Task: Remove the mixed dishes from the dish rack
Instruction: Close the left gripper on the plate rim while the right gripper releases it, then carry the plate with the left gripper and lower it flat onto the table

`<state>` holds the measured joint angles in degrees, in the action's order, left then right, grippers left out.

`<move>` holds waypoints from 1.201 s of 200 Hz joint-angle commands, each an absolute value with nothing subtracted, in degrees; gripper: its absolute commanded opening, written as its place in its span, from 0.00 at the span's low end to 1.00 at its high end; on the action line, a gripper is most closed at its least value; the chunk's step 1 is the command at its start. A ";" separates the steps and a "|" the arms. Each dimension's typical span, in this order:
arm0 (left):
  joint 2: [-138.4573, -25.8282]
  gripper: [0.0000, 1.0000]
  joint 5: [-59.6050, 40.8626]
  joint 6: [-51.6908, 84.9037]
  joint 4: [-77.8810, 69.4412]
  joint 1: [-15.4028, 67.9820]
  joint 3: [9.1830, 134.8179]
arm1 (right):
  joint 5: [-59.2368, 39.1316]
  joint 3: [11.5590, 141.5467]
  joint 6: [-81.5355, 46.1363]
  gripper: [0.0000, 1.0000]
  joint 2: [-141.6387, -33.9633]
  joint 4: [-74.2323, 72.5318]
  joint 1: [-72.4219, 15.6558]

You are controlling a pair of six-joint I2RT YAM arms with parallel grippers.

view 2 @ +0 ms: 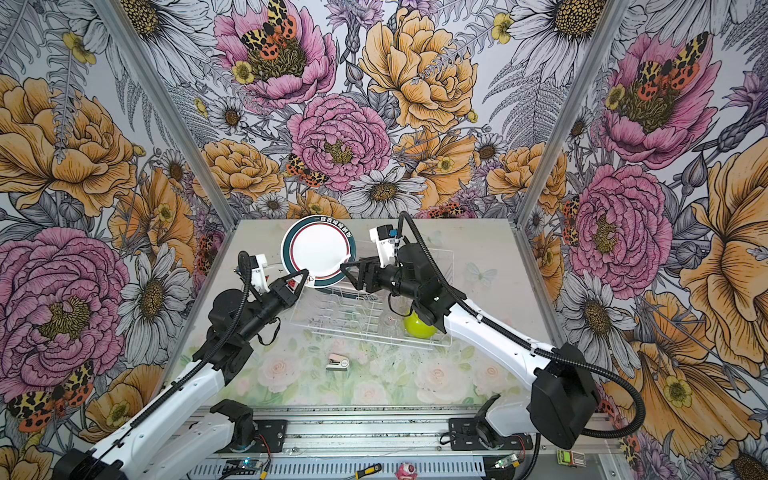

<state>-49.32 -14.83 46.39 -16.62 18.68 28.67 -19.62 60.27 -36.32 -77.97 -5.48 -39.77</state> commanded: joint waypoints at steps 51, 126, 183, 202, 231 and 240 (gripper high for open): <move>-47.84 0.00 -10.24 42.90 -9.29 12.20 35.40 | -14.88 56.50 -31.62 0.73 -74.85 -4.65 -38.89; -48.97 0.00 -8.59 44.63 -1.48 -4.47 36.73 | -13.27 50.29 -30.65 0.73 -68.88 -3.65 -36.26; -57.10 0.00 -16.02 51.78 -0.16 -14.68 34.68 | -13.09 47.52 -29.95 0.73 -64.66 -1.43 -34.98; -63.26 0.00 -22.21 52.61 -0.25 -15.31 36.20 | -12.95 46.57 -29.66 0.73 -63.99 -1.41 -34.91; -69.21 0.00 -26.02 53.00 0.75 -15.08 38.09 | -12.36 44.96 -29.47 0.73 -62.74 -1.41 -34.68; -70.19 0.00 -26.23 52.75 1.40 -14.75 38.46 | -12.07 44.50 -29.44 0.73 -62.34 -1.43 -34.55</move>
